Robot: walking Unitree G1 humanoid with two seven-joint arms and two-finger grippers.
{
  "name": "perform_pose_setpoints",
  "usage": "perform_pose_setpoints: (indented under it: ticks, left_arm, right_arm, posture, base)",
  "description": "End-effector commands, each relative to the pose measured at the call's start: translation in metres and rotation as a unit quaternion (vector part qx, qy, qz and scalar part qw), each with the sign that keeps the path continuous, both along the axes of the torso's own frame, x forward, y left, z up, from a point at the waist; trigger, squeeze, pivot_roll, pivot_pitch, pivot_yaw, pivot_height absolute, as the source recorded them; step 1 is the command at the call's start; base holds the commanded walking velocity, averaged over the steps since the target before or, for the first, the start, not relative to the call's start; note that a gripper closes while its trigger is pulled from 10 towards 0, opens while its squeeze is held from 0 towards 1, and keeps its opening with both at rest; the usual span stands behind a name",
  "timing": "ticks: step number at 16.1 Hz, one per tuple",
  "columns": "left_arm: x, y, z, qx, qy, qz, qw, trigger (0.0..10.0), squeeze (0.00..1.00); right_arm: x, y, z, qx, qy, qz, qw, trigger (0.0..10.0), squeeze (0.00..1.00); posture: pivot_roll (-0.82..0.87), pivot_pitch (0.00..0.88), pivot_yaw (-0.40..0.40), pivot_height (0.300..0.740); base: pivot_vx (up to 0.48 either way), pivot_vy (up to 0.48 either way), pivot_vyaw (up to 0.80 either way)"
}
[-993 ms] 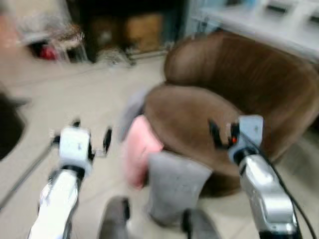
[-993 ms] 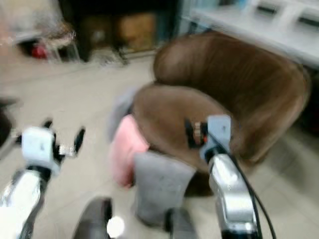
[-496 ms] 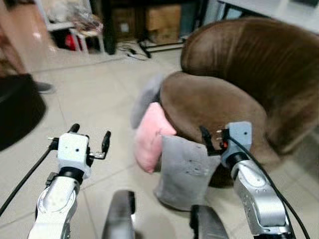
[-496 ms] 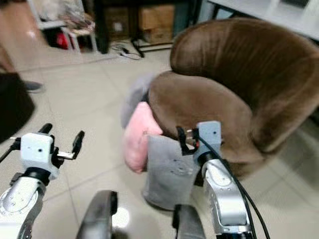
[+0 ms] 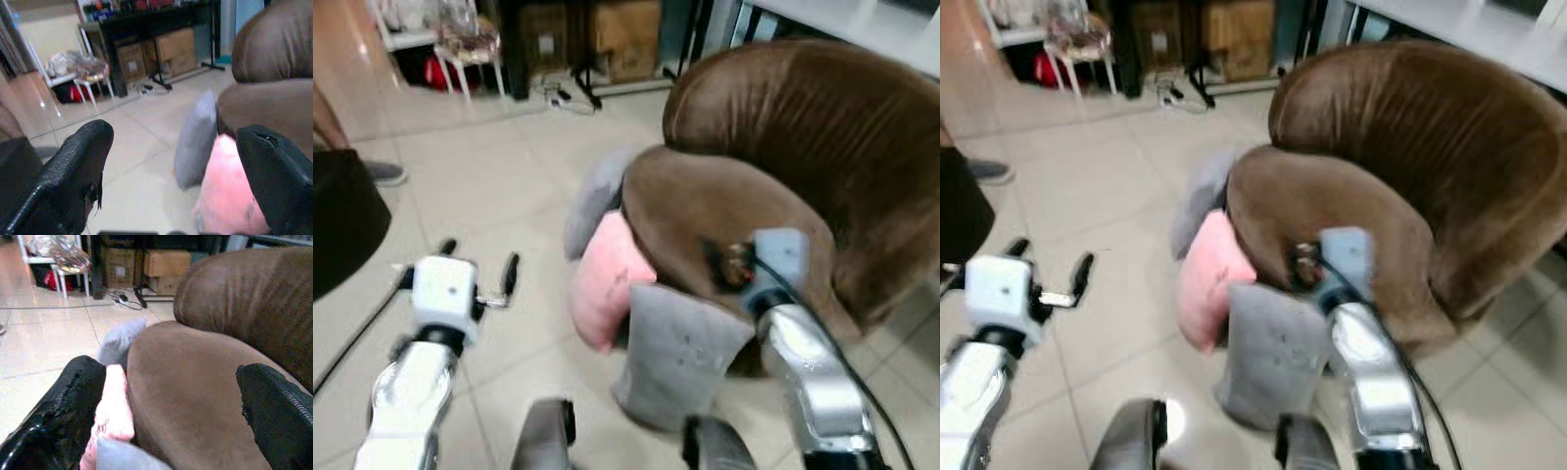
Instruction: Move the pillow to the sofa from floor
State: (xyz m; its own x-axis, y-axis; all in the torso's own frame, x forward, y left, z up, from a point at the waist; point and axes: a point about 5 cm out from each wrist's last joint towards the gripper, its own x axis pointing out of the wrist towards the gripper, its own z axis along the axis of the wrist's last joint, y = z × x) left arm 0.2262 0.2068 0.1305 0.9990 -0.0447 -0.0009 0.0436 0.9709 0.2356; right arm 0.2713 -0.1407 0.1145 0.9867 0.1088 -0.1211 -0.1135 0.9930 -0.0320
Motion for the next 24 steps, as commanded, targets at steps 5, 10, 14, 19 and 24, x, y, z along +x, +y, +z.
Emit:
perform_pose_setpoints:
  ticks: [5,10,14,19,24]
  left_arm:
    - [0.0027,-0.0083,-0.0005,-0.006,0.005,-0.016,1.000,10.0,0.00]
    - [0.0050,-0.0085,0.0010,-0.005,0.006,-0.020,1.000,10.0,0.00]
    - [0.0064,-0.0077,0.0015,-0.001,0.007,-0.023,1.000,10.0,0.00]
    - [0.0062,-0.0073,0.0016,0.000,0.008,-0.015,1.000,10.0,0.00]
    - [0.0061,-0.0090,0.0025,-0.011,0.003,-0.026,1.000,10.0,0.00]
  right_arm:
    - [-0.0032,-0.0180,-0.0077,-0.004,0.016,-0.049,0.999,10.0,1.00]
    - [-0.0049,-0.0173,-0.0089,0.013,0.029,-0.034,0.999,10.0,1.00]
    - [-0.0033,-0.0154,-0.0091,0.011,0.029,-0.029,0.999,10.0,1.00]
    - [-0.0045,-0.0142,-0.0100,0.011,0.033,-0.027,0.999,10.0,1.00]
    - [-0.0030,-0.0136,-0.0084,0.003,0.028,-0.028,0.999,10.0,1.00]
  posture:
    - [0.02,0.000,-0.036,0.610]
    - [0.01,0.000,-0.026,0.585]
    - [0.02,0.000,-0.028,0.545]
    - [0.02,0.000,-0.028,0.495]
    - [0.02,0.000,-0.030,0.477]
  base:
    - [0.319,0.000,0.00]
    - [0.062,0.000,0.00]
    - [0.000,0.000,0.00]
    - [0.000,0.000,0.00]
    - [0.052,0.000,0.00]
